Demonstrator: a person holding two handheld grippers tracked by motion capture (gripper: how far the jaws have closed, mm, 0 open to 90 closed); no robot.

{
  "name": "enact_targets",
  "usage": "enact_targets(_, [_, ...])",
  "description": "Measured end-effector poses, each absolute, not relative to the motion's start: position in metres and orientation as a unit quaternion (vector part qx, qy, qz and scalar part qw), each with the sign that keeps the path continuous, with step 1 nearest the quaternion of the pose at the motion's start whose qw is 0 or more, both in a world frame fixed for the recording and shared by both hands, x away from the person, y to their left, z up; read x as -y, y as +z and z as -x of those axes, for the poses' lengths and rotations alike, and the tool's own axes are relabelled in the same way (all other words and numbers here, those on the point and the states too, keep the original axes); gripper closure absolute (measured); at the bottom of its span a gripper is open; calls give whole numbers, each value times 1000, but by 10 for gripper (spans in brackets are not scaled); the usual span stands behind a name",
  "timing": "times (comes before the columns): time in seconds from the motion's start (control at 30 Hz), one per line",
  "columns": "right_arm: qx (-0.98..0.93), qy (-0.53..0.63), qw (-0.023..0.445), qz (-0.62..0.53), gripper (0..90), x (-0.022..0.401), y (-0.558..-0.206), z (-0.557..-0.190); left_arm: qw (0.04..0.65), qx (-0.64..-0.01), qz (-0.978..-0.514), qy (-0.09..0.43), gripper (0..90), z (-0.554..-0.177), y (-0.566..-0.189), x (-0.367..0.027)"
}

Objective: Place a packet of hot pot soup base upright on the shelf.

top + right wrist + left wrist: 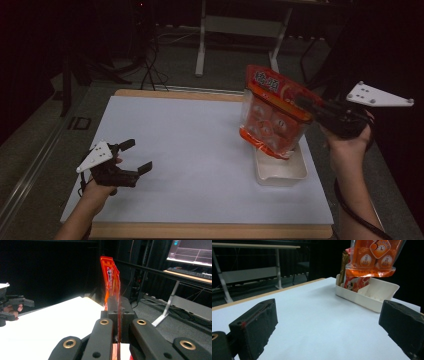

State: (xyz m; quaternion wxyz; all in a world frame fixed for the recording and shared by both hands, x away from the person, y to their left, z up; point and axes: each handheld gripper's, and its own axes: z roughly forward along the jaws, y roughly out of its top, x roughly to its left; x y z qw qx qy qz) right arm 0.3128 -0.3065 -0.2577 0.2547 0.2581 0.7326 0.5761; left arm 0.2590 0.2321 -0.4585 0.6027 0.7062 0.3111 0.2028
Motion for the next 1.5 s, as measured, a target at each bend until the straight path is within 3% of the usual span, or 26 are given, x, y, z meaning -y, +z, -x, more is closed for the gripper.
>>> enact_targets(0.5, [-727,572,254,-282,900,357,-279,-309,603,-318,-707,186,26,-256,-476,-225])
enact_targets(1.2, [-754,550,222,-281,900,357,-315,-325,604,-328,-704,178,27,-256,-484,-225])
enact_targets(1.5, [-743,559,218,-297,900,378,-328,-324,603,-327,-707,174,27,-256,-486,-224])
